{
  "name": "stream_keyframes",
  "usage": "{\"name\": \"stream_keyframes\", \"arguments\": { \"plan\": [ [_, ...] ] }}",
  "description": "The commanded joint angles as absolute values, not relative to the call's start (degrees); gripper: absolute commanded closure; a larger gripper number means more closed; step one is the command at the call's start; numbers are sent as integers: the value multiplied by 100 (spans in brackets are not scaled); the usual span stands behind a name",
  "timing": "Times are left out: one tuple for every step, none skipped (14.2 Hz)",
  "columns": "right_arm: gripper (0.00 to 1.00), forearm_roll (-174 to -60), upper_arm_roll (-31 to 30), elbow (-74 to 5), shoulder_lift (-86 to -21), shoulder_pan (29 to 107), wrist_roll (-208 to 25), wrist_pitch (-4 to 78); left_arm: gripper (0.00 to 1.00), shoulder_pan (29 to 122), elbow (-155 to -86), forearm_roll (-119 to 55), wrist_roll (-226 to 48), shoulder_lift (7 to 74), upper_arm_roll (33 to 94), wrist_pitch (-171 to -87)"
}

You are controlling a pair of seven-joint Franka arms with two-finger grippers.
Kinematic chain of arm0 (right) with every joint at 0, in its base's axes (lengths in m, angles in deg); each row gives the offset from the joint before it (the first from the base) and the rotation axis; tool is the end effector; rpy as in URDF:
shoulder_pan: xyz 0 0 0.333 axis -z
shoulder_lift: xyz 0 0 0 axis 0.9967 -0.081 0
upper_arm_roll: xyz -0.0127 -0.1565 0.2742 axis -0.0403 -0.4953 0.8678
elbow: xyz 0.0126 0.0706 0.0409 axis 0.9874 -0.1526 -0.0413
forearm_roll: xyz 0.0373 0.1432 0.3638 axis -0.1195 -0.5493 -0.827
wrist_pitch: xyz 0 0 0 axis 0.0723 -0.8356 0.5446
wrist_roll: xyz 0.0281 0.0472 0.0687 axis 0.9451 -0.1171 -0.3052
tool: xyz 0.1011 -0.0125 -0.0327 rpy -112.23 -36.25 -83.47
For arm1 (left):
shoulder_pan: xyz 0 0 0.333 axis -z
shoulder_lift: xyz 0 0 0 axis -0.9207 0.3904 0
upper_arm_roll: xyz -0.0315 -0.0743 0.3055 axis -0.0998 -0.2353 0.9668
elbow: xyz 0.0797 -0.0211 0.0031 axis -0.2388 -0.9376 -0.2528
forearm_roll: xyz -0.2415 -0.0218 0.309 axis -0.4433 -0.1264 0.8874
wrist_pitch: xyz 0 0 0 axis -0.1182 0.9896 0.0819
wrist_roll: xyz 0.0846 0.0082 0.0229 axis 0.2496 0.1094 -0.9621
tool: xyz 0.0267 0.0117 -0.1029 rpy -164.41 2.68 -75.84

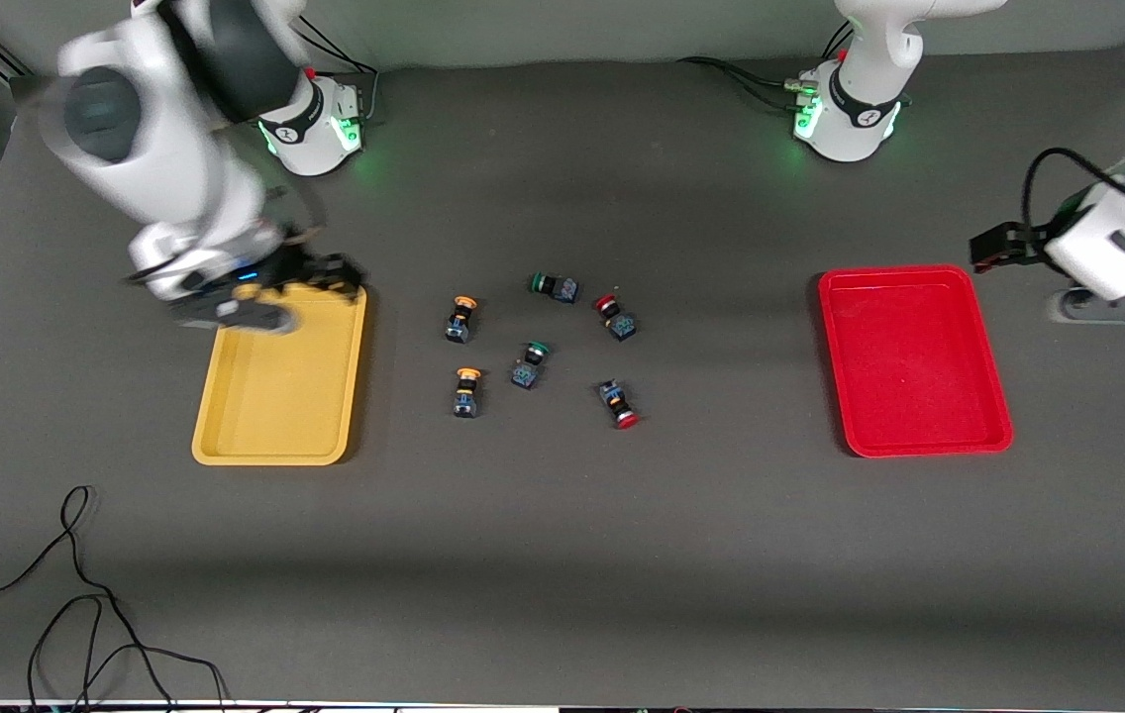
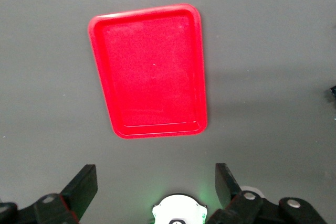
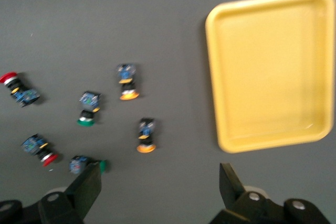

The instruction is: Place red and yellow buttons in trays

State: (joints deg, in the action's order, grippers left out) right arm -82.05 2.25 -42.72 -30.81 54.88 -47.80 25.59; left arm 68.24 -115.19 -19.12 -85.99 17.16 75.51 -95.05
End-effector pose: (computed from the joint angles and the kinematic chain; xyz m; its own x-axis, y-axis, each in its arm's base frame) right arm 0.4929 0.2655 0.4976 0.9777 -0.1965 -0.0737 -0.1961 -0.9805 0.0127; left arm 0.5442 -0.0607 0.5615 0.9733 -0.0543 -0.2232 -0.0733 -0.9943 -0.0774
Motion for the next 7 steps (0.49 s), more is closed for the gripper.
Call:
{"name": "stream_keyframes", "arguments": {
  "plan": [
    [0, -8239, 142, -4820, -2831, 4933, -3958, 2933, 0, 7351, -11425, -2090, -9371, 2086, 7588, -9544],
    [0, -8239, 142, -4995, -2804, 4758, -3782, 3056, 0, 7553, -11425, -2135, -9661, 2191, 7588, -9623],
    [0, -8230, 134, -5154, -2787, 4608, -3641, 3170, 0, 7781, -11425, -2144, -9942, 2323, 7588, -9746],
    [0, -8204, 134, -5303, -2778, 4485, -3561, 3319, 0, 8010, -11425, -2153, -10206, 2490, 7588, -9878],
    [0, -8204, 142, -5479, -2786, 4449, -3560, 3529, 0, 8229, -11425, -2153, -10426, 2691, 7588, -10044],
    [0, -8204, 134, -5733, -2787, 4457, -3560, 3836, 0, 8397, -11425, -2162, -10620, 2885, 7588, -10246],
    [0, -8204, 125, -6083, -2787, 4466, -3560, 4265, 0, 8581, -11443, -2162, -10866, 3104, 7588, -10509]
  ]
}}
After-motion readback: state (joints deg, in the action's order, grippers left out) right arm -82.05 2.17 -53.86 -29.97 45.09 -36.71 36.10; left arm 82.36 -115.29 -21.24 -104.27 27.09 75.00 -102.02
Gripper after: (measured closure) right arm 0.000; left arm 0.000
